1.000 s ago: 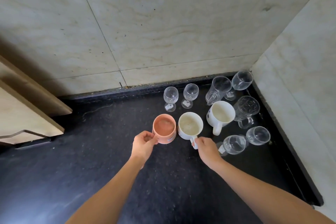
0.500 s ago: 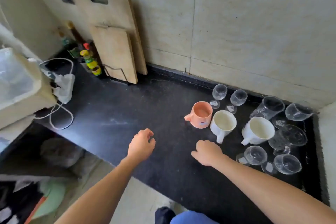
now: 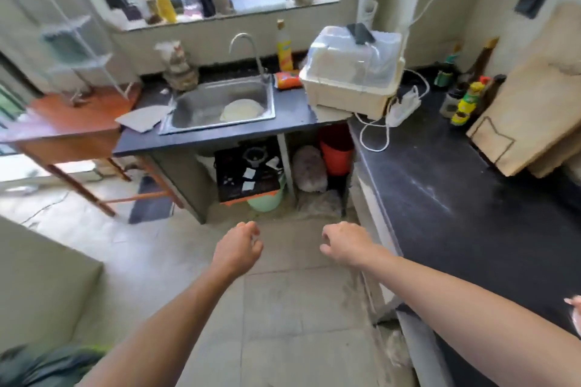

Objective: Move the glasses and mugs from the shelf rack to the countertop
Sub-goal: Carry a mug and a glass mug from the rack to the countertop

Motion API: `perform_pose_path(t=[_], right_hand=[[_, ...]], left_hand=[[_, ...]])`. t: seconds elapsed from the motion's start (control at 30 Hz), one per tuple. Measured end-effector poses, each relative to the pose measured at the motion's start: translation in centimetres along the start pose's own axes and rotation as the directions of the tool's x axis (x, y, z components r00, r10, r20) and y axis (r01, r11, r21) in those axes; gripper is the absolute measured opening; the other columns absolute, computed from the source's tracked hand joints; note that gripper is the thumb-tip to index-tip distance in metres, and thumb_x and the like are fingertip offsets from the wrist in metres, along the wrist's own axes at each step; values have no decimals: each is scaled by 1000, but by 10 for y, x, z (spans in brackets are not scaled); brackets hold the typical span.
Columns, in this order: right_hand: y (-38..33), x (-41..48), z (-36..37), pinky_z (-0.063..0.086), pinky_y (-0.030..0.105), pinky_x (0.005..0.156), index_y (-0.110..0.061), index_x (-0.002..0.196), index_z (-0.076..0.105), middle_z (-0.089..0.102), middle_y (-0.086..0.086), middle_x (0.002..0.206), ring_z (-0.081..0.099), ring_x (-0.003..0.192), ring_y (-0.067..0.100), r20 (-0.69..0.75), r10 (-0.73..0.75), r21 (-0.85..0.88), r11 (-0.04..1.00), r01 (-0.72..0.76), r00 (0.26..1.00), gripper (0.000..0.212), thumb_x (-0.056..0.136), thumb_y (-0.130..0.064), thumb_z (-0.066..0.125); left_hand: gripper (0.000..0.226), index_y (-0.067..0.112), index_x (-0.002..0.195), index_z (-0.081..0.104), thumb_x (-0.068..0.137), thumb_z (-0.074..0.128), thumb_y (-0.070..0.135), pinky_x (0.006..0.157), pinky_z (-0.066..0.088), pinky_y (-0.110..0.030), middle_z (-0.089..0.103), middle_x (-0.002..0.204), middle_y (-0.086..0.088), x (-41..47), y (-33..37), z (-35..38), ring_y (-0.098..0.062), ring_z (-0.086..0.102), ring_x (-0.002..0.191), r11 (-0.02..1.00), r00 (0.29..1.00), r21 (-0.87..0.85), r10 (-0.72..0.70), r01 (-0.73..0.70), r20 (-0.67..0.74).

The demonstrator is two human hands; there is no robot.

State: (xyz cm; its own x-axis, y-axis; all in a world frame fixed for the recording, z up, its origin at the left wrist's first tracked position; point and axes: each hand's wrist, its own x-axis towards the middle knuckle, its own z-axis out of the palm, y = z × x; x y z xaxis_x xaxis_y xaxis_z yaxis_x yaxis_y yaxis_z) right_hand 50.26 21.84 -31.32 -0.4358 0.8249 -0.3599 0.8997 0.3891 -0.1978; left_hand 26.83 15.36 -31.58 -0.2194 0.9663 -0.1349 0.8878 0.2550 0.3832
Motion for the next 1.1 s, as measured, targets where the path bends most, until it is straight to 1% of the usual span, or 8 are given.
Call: perform_pose_path(t=[0.1, 0.37, 0.53, 0.67, 0.77, 0.9, 1.0, 1.1], right_hand=[[-88, 39, -4, 48, 37, 88, -18, 121, 60, 64, 10, 125, 60, 113, 31, 6, -146, -78, 986, 146, 989, 38, 91, -40, 52], [-312, 120, -23, 48, 38, 83, -17, 116, 62, 66, 12, 118, 62, 108, 34, -25, -447, -196, 879, 434, 894, 36, 88, -38, 53], [-413, 162, -37, 45, 35, 70, -16, 107, 65, 68, 10, 108, 66, 99, 33, -11, -595, -230, 784, 577, 803, 29, 87, -33, 53], [-474, 212, -50, 48, 36, 72, -16, 110, 62, 68, 9, 110, 65, 99, 31, -15, -655, -242, 736, 633, 756, 28, 88, -30, 52], [-514, 262, -61, 39, 29, 60, -17, 100, 59, 68, 7, 103, 64, 88, 28, -16, -687, -246, 707, 663, 726, 19, 89, -31, 53], [-570, 334, -87, 25, 18, 46, -20, 109, 66, 61, -10, 89, 48, 61, 8, -20, -727, -165, 680, 715, 687, 22, 91, -30, 59], [-612, 392, -115, 39, 21, 50, -20, 103, 65, 60, -10, 80, 56, 65, 9, -5, -706, -124, 703, 700, 708, 21, 89, -35, 61], [-649, 446, -140, 55, 34, 66, -20, 101, 63, 67, 1, 93, 63, 79, 19, -37, -705, -184, 702, 688, 708, 22, 88, -37, 59]], left_hand=[[25, 16, 109, 62, 86, 55, 25, 84, 49, -37, 64, 107, -9, -16, -80, -38, -30, 60, 102, 992, 990, -10, -128, 127, -61], [25, 18, 110, 62, 88, 55, 29, 81, 46, -34, 65, 112, -5, -43, -265, -145, -26, 61, 101, 933, 912, 15, -347, 359, -220], [26, 19, 109, 61, 87, 52, 29, 83, 50, -38, 62, 111, -5, -40, -344, -188, -29, 60, 100, 879, 852, -30, -469, 475, -233], [20, 18, 102, 62, 87, 53, 29, 85, 50, -42, 62, 109, -6, -14, -397, -217, -30, 60, 97, 856, 821, -112, -517, 505, -244], [20, 20, 101, 60, 86, 52, 31, 82, 50, -40, 61, 108, -4, 22, -435, -243, -29, 59, 97, 840, 798, -103, -539, 533, -271], [22, 20, 105, 60, 87, 50, 30, 78, 48, -37, 60, 109, -3, 80, -483, -287, -27, 58, 97, 822, 764, -98, -560, 561, -322], [24, 21, 108, 60, 88, 50, 31, 80, 49, -37, 60, 110, -1, 124, -513, -321, -25, 58, 98, 806, 746, -100, -580, 583, -327], [26, 21, 110, 60, 88, 49, 29, 82, 49, -38, 60, 110, 0, 162, -541, -350, -24, 58, 98, 797, 731, -121, -594, 592, -337]])
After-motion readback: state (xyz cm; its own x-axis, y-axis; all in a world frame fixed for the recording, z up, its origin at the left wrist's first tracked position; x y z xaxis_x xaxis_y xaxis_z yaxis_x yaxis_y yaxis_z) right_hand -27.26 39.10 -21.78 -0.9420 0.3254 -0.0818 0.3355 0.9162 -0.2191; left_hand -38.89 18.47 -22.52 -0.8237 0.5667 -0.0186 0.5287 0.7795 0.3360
